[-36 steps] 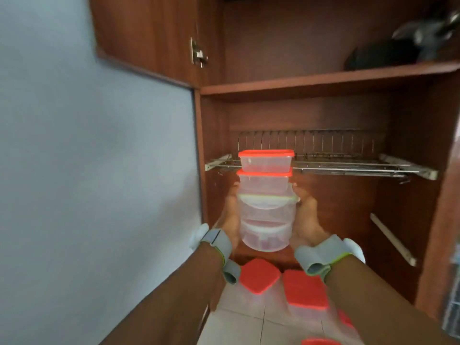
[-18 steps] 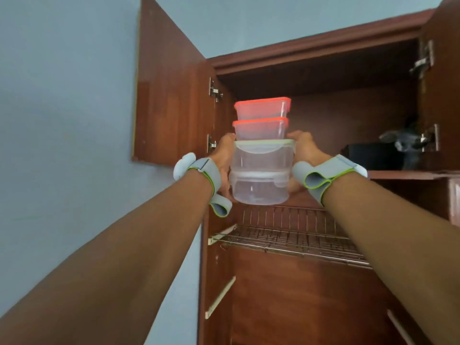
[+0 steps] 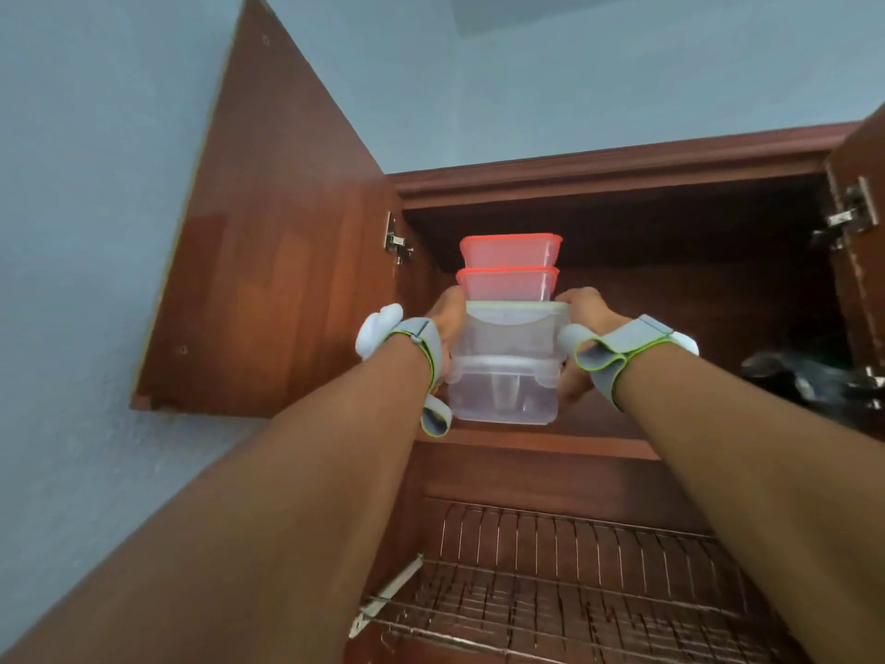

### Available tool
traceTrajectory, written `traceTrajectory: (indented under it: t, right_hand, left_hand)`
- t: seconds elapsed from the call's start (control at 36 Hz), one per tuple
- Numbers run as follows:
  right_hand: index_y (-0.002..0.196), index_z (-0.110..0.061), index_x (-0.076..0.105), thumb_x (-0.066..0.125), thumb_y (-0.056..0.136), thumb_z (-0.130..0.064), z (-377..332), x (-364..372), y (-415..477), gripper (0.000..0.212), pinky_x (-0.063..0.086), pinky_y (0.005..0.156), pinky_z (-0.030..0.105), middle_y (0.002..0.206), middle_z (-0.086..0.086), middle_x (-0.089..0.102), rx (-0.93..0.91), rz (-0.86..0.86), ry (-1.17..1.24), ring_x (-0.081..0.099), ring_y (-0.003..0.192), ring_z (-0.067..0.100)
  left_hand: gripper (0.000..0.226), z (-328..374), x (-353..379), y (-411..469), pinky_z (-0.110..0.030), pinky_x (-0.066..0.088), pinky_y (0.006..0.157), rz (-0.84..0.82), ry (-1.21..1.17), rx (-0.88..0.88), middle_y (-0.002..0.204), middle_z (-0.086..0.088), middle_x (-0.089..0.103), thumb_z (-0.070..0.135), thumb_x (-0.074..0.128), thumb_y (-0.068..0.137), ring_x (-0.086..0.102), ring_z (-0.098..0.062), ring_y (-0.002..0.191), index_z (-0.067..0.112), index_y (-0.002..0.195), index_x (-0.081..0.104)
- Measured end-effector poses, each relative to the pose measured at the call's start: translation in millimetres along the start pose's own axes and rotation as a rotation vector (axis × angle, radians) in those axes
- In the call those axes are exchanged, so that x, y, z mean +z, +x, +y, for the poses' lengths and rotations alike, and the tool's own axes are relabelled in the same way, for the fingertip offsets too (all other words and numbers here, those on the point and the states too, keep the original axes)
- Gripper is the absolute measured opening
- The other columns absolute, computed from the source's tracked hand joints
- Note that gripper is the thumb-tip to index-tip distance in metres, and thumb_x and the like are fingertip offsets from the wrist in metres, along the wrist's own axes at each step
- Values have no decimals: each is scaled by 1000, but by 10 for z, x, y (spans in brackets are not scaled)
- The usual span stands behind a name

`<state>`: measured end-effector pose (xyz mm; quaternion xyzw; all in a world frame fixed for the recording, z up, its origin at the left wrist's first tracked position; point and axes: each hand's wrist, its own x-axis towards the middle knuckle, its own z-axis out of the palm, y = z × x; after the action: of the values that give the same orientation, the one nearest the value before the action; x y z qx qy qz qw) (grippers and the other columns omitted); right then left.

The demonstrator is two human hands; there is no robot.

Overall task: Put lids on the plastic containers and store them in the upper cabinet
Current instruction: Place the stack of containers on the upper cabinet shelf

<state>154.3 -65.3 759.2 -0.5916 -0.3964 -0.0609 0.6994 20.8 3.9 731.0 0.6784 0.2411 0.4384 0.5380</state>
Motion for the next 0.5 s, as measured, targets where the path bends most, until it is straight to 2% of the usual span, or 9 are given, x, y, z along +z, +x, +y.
traceTrajectory:
  t: [0.08,0.17,0.25,0.31,0.36,0.39,0.45,0.47,0.5]
  right_hand:
    - [59,-10,34,27,101,-10,157,69,152,43,33,36,21,33,13,45,29,21,17,49,41,23]
    - [63,-10,37,27,101,-15,296,164,250,40,29,48,27,52,16,47,101,-12,109,40,56,24]
    - [61,-11,35,27,101,-16,413,281,427,42,27,47,26,42,12,47,158,-35,196,37,55,21]
    - [61,-12,35,27,101,-18,463,284,452,42,29,45,25,53,12,45,192,-59,248,37,54,21]
    - [69,-9,44,23,103,-27,537,318,483,44,37,44,23,57,16,53,220,-89,304,44,58,24]
    - [81,-7,53,23,103,-36,586,341,496,47,44,52,24,68,20,60,237,-102,323,52,65,28]
    - [115,-6,61,24,97,-59,685,377,551,67,53,83,36,105,25,67,281,-125,302,64,95,37]
    - [120,-7,61,23,93,-67,717,370,541,76,52,90,40,112,24,67,292,-151,266,65,102,37]
    - [114,-7,64,21,92,-70,719,338,503,79,56,83,36,104,23,70,279,-198,250,69,92,34]
  left_hand:
    - [59,-142,49,254,-42,47,84,-10,-30,-18,120,-11,66,59,40,86,60,-33,97,15,118,64]
    - [58,-221,84,423,-32,44,67,-33,-18,5,115,-10,65,60,36,92,57,-27,83,14,114,63]
    - [60,-272,110,691,-27,42,74,-23,-24,16,114,-7,65,63,34,91,58,-24,84,13,109,61]
    - [71,-307,124,788,-32,46,85,-27,-15,-27,121,-10,63,69,32,90,62,-30,98,11,122,59]
    - [74,-331,132,828,-38,42,90,-43,-18,-27,134,-14,56,67,28,95,57,-33,115,10,135,51]
    - [75,-354,138,853,-38,40,89,-53,-25,-11,137,-14,54,67,27,96,55,-31,113,9,137,50]
    - [79,-399,127,860,-35,40,87,-78,-47,3,136,-16,55,71,28,94,56,-28,104,9,136,51]
    - [77,-416,107,824,-31,43,82,-101,-52,35,129,-18,59,72,28,93,60,-23,97,10,130,56]
    - [71,-424,96,812,-25,46,73,-143,-56,83,114,-18,63,71,28,93,64,-18,82,12,117,60]
